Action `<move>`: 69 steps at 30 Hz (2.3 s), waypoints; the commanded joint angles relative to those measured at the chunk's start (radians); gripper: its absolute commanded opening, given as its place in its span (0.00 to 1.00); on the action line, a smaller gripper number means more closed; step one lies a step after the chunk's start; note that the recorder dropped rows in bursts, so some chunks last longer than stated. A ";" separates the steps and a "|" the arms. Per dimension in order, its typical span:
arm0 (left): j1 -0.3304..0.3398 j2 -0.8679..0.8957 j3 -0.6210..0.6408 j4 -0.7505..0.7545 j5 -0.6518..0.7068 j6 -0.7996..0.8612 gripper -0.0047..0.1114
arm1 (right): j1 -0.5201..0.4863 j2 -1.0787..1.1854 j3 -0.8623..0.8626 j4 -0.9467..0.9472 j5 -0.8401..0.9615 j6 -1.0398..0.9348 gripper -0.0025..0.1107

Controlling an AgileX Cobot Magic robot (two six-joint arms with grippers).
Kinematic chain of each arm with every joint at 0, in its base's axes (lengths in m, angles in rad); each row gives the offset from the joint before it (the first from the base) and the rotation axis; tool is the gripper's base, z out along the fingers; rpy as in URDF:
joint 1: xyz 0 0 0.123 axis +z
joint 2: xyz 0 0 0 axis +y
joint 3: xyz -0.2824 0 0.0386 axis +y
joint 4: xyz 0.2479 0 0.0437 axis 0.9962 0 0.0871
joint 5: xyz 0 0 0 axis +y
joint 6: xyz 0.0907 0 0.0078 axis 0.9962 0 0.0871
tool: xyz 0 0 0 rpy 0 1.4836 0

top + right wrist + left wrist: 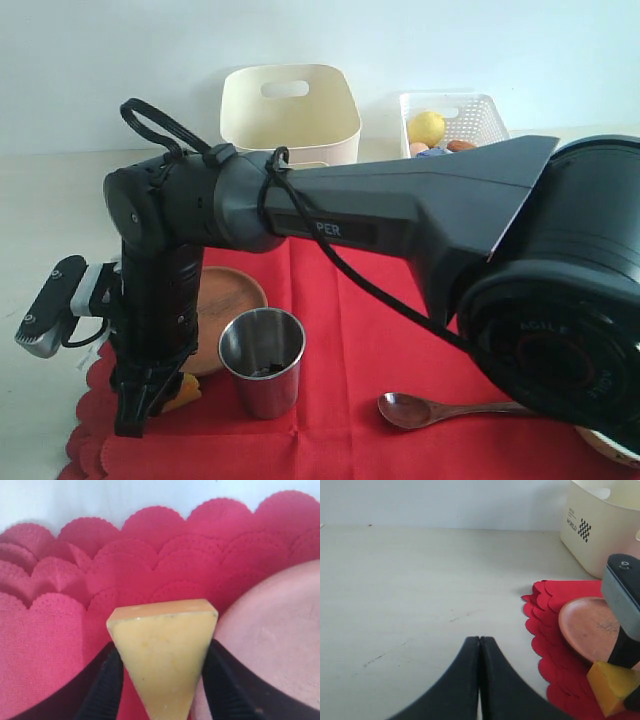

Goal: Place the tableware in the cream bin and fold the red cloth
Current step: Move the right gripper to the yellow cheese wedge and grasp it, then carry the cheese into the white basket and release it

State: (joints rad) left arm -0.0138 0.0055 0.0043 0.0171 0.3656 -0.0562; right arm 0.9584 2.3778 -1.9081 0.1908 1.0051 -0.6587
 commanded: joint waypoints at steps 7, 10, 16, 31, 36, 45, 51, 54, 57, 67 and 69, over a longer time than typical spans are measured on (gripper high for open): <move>-0.007 -0.006 -0.004 -0.002 -0.014 -0.003 0.04 | 0.002 -0.100 -0.007 -0.007 0.032 0.029 0.02; -0.007 -0.006 -0.004 -0.002 -0.014 -0.003 0.04 | 0.002 -0.152 -0.007 -0.007 0.054 0.047 0.02; -0.007 -0.006 -0.004 -0.002 -0.014 -0.003 0.04 | -0.020 -0.242 -0.007 -0.005 0.050 0.091 0.02; -0.007 -0.006 -0.004 -0.002 -0.014 -0.003 0.04 | -0.466 -0.544 0.100 0.068 -0.021 0.174 0.02; -0.007 -0.006 -0.004 -0.002 -0.014 -0.003 0.04 | -0.667 -0.527 0.170 0.139 -0.134 0.161 0.02; -0.007 -0.006 -0.004 -0.002 -0.014 -0.003 0.04 | -0.845 -0.282 0.170 0.238 -0.490 0.127 0.02; -0.007 -0.006 -0.004 -0.002 -0.014 -0.003 0.04 | -0.861 -0.070 0.052 0.236 -0.581 0.110 0.06; -0.007 -0.006 -0.004 -0.002 -0.014 -0.003 0.04 | -0.861 -0.027 -0.003 0.215 -0.555 0.110 0.27; -0.007 -0.006 -0.004 -0.002 -0.014 -0.003 0.04 | -0.861 -0.035 -0.015 0.153 -0.550 0.156 0.53; -0.007 -0.006 -0.004 -0.002 -0.014 -0.003 0.04 | -0.861 -0.198 -0.015 0.060 -0.339 0.246 0.73; -0.007 -0.006 -0.004 -0.002 -0.014 -0.003 0.04 | -0.861 -0.243 -0.015 0.047 -0.272 0.263 0.68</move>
State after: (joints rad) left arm -0.0138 0.0055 0.0043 0.0171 0.3656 -0.0562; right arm 0.1013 2.1992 -1.9122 0.2614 0.6427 -0.4228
